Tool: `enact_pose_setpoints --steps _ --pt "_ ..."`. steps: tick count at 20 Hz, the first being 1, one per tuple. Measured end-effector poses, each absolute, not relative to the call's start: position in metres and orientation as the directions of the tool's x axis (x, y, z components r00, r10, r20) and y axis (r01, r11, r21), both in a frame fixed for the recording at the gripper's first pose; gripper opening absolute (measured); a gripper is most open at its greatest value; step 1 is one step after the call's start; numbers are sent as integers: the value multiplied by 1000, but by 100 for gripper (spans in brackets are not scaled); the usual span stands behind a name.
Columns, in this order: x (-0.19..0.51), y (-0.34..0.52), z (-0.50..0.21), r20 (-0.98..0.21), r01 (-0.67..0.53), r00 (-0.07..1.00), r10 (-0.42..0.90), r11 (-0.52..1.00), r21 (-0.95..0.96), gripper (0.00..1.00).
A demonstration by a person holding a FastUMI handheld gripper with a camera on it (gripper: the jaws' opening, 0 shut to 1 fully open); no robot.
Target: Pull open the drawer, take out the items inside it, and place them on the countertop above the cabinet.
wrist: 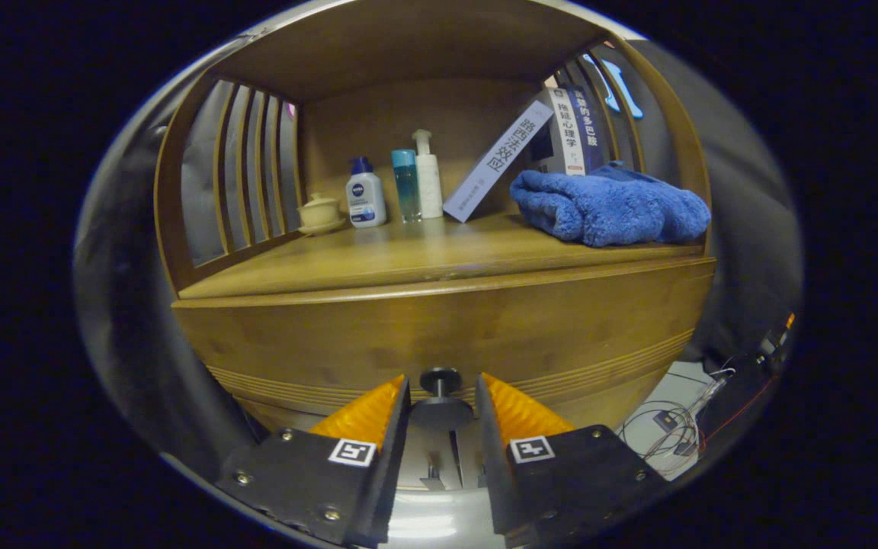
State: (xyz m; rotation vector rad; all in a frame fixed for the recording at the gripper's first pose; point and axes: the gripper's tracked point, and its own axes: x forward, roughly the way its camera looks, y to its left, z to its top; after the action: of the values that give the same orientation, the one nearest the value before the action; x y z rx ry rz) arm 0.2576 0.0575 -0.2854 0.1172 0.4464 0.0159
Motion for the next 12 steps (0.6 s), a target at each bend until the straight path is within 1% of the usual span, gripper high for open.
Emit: enact_pose_setpoints --steps 2,3,4,6,8,9,10,12 --pt "259 60 -291 -453 4 890 44 994 105 50" --pt "265 58 -288 -436 -3 899 45 995 97 50" --pt "264 58 -292 -449 -4 892 48 995 99 41" --pt "264 59 -291 -442 -1 896 48 994 105 41" --pt "263 60 -291 -451 7 891 43 994 108 33" --pt "259 59 -289 -453 9 891 40 994 105 33" --pt "259 58 -290 -460 16 887 38 994 112 23" --pt "256 58 -291 -467 20 884 32 994 105 23"
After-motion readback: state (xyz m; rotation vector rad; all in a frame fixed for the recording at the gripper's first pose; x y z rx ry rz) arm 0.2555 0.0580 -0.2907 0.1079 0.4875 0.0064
